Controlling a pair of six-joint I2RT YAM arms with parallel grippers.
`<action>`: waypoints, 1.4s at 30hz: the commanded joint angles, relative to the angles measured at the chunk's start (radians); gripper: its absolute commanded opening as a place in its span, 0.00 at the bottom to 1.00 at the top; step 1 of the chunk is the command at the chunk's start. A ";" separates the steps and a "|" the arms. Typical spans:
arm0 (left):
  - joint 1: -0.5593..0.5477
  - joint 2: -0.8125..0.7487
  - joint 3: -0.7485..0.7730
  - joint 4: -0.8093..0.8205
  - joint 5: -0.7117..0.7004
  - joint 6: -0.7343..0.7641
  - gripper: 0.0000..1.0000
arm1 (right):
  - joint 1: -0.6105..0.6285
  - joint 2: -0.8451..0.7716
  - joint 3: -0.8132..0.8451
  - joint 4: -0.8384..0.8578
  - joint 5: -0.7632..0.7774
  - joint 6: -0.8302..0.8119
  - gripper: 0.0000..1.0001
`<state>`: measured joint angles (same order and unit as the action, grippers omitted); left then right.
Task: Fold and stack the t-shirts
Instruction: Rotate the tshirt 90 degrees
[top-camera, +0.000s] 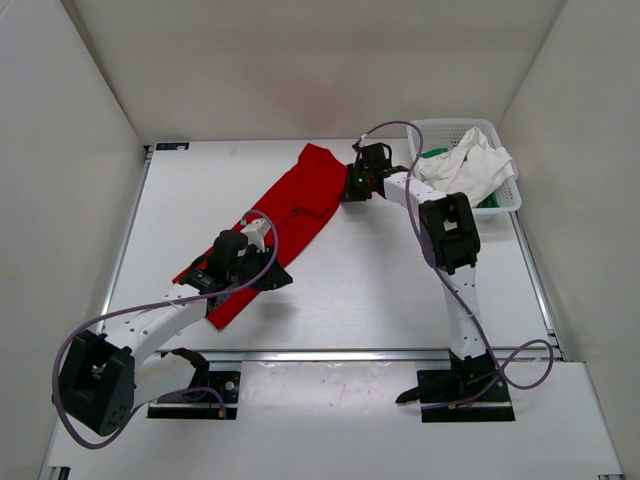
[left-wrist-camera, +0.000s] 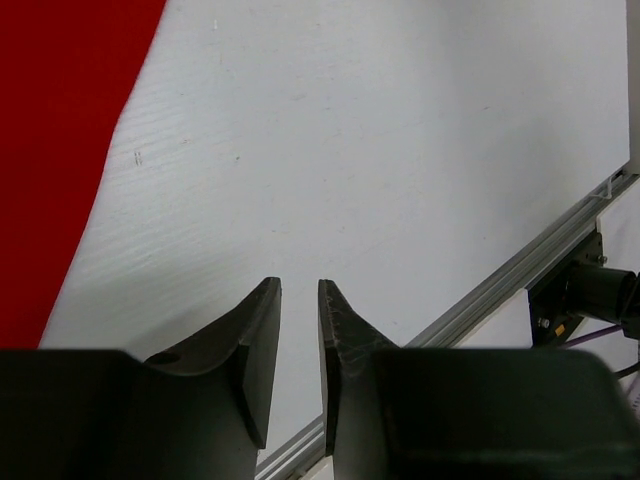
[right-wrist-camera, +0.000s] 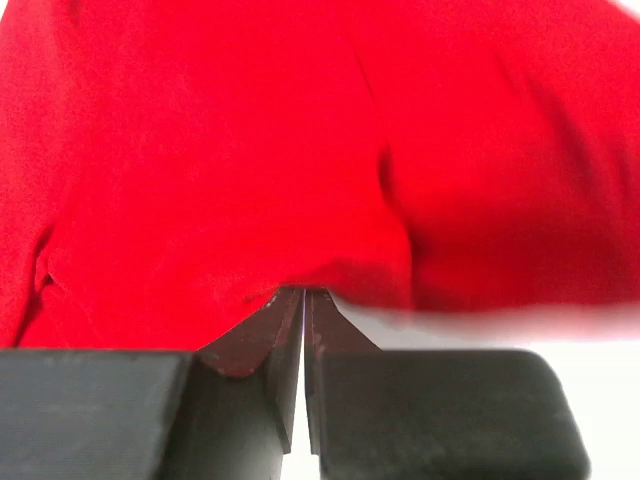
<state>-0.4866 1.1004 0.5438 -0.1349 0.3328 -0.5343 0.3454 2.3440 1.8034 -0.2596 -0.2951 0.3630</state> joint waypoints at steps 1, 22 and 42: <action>0.003 0.018 0.050 0.006 -0.008 0.016 0.33 | -0.016 -0.004 0.154 -0.145 0.023 -0.047 0.04; 0.237 -0.037 0.217 -0.139 0.049 0.065 0.37 | 0.414 -0.438 -0.705 0.556 0.069 0.323 0.43; 0.129 -0.034 0.131 -0.088 -0.026 0.047 0.37 | 0.192 -0.488 -0.834 0.476 -0.057 0.325 0.00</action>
<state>-0.3061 1.0489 0.7044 -0.2382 0.3367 -0.4896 0.6708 1.9629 1.0183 0.2817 -0.2676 0.7795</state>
